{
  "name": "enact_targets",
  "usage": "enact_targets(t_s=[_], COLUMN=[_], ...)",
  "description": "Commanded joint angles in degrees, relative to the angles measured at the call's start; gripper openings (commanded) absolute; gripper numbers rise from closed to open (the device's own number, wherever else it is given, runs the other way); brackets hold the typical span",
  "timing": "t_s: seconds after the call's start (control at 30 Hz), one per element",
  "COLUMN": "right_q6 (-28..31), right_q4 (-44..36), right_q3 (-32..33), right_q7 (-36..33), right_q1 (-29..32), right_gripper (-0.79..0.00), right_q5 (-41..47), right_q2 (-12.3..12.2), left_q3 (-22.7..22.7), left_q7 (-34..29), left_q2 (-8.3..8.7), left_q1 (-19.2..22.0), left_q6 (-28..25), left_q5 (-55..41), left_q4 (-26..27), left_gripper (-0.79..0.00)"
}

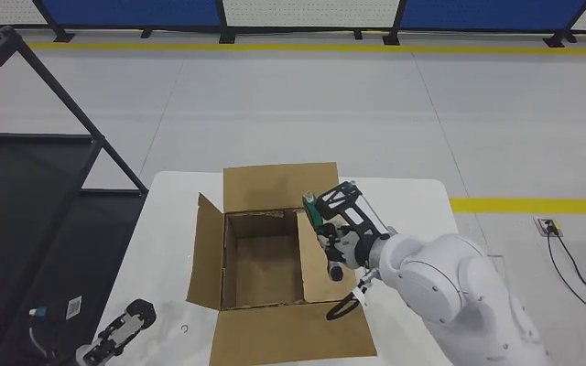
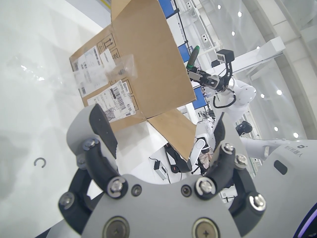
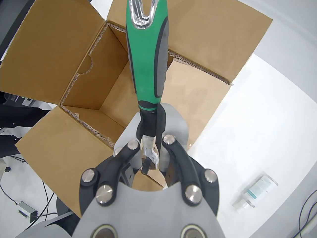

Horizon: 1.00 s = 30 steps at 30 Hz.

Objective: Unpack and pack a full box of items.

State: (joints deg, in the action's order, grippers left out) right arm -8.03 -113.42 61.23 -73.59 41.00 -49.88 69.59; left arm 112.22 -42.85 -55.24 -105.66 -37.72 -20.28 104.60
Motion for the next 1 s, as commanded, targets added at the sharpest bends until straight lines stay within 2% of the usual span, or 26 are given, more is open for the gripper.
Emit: enact_targets(t_s=[0.0,0.2,0.33,0.57,0.8,0.97], right_q6=[0.0,0.0,1.1,4.9,5.9,6.3], right_q4=[0.0,0.0,1.8,11.6,23.6,30.0], right_q3=[0.0,0.0,-1.1,-11.1,-19.9,-24.4], right_q7=[0.0,0.0,4.6,5.7,7.5,8.2], right_q1=[0.0,0.0,0.7,-8.7,-17.5,-21.0], right_gripper=[-0.785,-0.785,-0.785,-0.785,-0.785,-0.785], right_q5=[0.0,0.0,0.6,4.4,8.8,11.0], right_q2=[0.0,0.0,0.3,2.9,6.7,9.1], left_q3=[-0.1,-1.1,-2.5,-2.9,0.1,2.2], left_q7=[0.2,-0.2,-0.5,-0.2,3.7,4.6], left_q2=[-0.05,-0.20,-0.22,-0.38,-0.71,-0.84], left_q1=[0.0,-0.4,0.6,0.2,-1.2,-1.9], left_q6=[0.2,1.2,2.3,1.5,0.3,-0.1], left_q5=[0.4,1.2,2.6,2.6,2.9,2.2], left_q4=[0.3,3.0,4.0,3.7,1.6,0.8], left_gripper=[0.000,0.000,0.000,0.000,0.000,0.000])
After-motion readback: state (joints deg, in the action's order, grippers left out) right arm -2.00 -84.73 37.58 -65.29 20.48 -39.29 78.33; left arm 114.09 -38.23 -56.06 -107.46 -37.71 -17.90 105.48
